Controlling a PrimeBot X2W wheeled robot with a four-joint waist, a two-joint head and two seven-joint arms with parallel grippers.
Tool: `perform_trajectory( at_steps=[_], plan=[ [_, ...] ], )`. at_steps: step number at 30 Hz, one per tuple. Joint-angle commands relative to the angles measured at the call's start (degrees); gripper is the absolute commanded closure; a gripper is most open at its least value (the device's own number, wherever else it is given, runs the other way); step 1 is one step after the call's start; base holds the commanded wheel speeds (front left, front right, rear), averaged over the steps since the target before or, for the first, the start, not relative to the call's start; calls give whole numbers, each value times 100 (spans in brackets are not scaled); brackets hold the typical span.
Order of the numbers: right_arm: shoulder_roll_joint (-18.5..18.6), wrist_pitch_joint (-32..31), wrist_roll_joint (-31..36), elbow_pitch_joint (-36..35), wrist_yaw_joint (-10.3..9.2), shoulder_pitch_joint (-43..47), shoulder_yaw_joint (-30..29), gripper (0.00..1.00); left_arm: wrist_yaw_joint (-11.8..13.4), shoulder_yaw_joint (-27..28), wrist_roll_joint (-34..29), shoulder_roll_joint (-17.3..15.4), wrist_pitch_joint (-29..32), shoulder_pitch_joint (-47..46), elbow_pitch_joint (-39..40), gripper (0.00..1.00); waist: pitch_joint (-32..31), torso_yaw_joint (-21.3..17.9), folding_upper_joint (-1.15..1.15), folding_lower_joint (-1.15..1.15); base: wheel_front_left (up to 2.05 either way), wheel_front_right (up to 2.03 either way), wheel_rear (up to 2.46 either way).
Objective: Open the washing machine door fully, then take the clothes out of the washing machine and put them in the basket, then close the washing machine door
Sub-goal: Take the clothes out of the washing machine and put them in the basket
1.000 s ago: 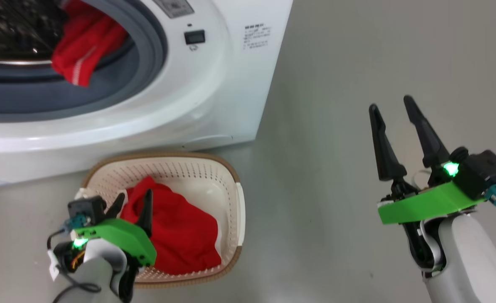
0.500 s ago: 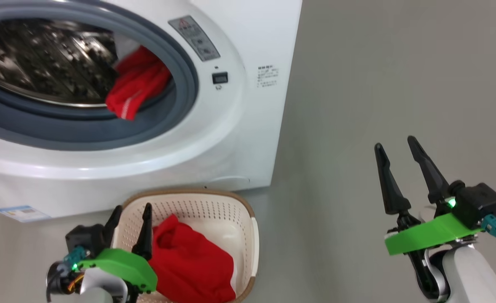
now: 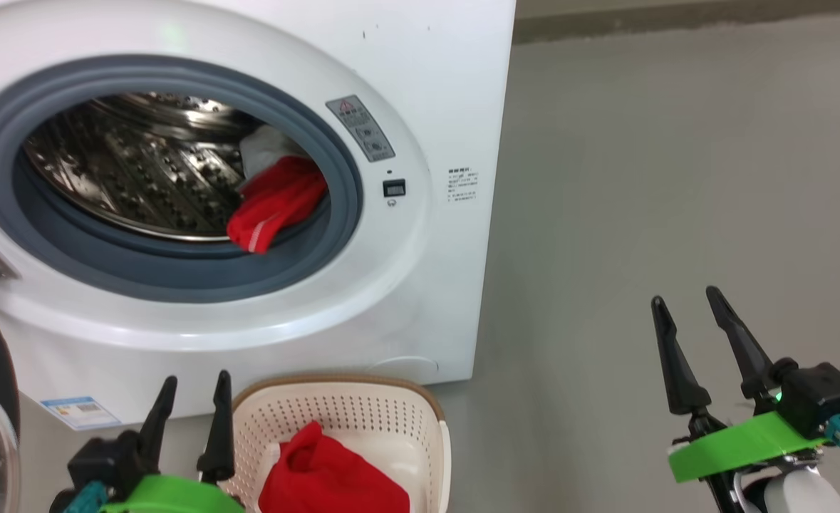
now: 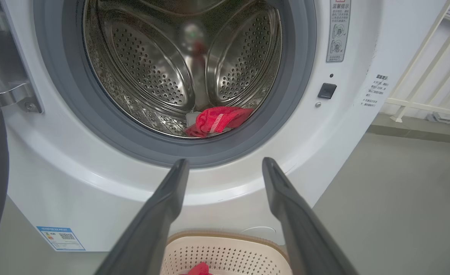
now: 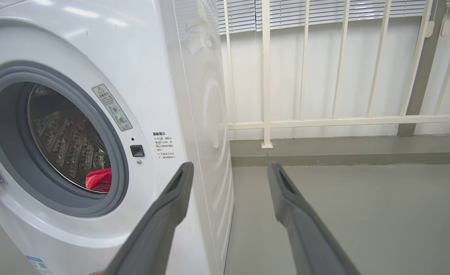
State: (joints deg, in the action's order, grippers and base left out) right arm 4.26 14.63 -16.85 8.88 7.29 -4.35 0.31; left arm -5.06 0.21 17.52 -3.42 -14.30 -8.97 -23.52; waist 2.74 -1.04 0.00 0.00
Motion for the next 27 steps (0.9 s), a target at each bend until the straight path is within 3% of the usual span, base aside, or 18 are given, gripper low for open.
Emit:
perform_trajectory(
  at_steps=[1, 10, 27],
  plan=[
    [52, 37, 49, -170, 20, 0, 57, 0, -41, 210, -111, -151, -70, 81, 267, 0, -197, 28, 0, 0, 0, 0, 0],
    [21, 37, 54, -308, 20, 356, -215, 0, -87, 469, -256, -161, -70, 797, 1172, 0, -455, -44, 0, 0, 0, 0, 0],
    [58, 37, 20, -347, 20, 588, -148, 0, 2, 564, -523, -130, -70, 1166, 1218, 0, -589, -110, 0, 0, 0, 0, 0]
  ],
)
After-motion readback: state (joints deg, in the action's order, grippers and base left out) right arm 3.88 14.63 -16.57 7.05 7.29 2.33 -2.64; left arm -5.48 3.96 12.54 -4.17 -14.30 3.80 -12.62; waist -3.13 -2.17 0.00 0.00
